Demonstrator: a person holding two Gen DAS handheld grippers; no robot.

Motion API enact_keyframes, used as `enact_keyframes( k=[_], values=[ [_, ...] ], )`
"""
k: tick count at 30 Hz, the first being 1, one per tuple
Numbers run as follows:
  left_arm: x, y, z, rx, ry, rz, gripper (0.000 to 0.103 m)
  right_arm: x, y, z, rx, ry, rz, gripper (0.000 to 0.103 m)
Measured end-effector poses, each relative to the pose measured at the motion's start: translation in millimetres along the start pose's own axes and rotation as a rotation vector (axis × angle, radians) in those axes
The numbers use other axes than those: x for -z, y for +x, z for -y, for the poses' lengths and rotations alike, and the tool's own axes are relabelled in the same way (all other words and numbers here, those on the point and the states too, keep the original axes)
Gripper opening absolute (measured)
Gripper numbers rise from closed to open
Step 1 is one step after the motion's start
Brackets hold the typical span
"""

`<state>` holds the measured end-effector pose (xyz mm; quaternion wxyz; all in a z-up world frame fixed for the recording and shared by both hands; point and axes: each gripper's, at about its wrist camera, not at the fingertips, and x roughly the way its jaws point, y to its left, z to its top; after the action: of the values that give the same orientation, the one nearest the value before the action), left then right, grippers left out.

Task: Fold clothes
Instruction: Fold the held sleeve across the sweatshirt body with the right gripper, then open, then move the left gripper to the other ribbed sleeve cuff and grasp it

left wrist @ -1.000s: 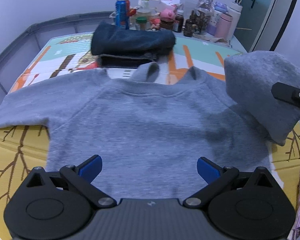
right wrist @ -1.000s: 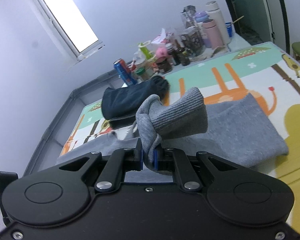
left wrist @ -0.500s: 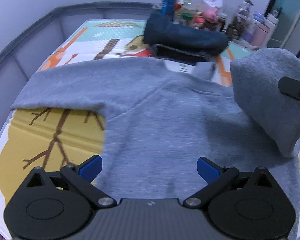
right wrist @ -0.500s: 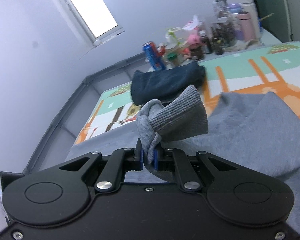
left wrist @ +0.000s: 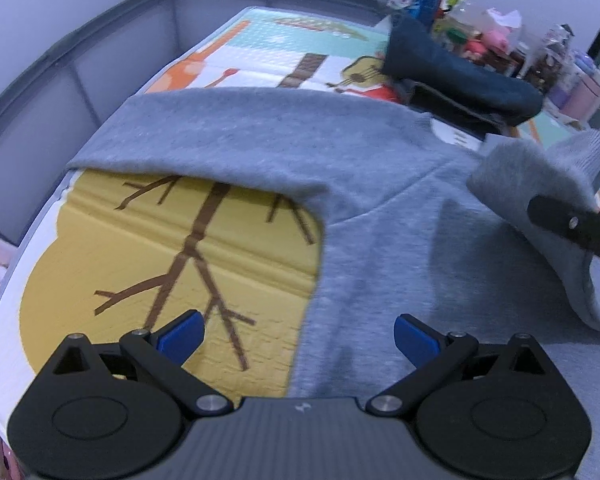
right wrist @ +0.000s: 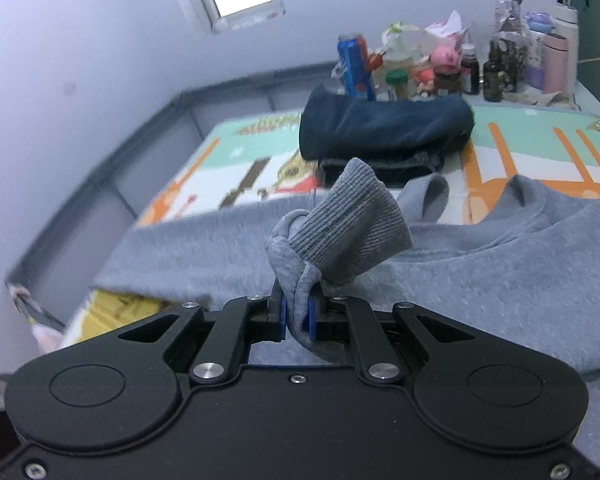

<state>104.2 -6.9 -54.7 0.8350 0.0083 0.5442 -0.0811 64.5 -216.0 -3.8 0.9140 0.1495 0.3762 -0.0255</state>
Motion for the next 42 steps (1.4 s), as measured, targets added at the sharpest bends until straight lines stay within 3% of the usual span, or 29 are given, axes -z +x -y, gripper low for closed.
enact_keyframes(
  k=[11, 13, 15, 21, 27, 42],
  values=[
    [0, 20, -44, -0.065, -0.11, -0.038, 0.103, 28, 40, -30, 0.015, -0.195, -0.105, 0.027],
    [0, 22, -48, -0.069, -0.123, -0.042, 0.103, 30, 40, -29, 0.01, -0.196, -0.115, 0.032],
    [-1, 24, -51, -0.071, -0.132, -0.044, 0.103, 32, 40, -29, -0.001, -0.193, -0.118, 0.043],
    [-3, 28, -51, -0.071, -0.131, -0.051, 0.103, 35, 38, -36, -0.031, -0.227, -0.104, 0.047],
    [-4, 36, -41, -0.056, -0.098, -0.069, 0.103, 34, 40, -13, 0.001, -0.12, -0.117, 0.047],
    [-32, 52, 20, 0.099, 0.012, -0.025, 0.1, 49, 10, 110, 0.15, 0.238, -0.151, 0.047]
  ],
)
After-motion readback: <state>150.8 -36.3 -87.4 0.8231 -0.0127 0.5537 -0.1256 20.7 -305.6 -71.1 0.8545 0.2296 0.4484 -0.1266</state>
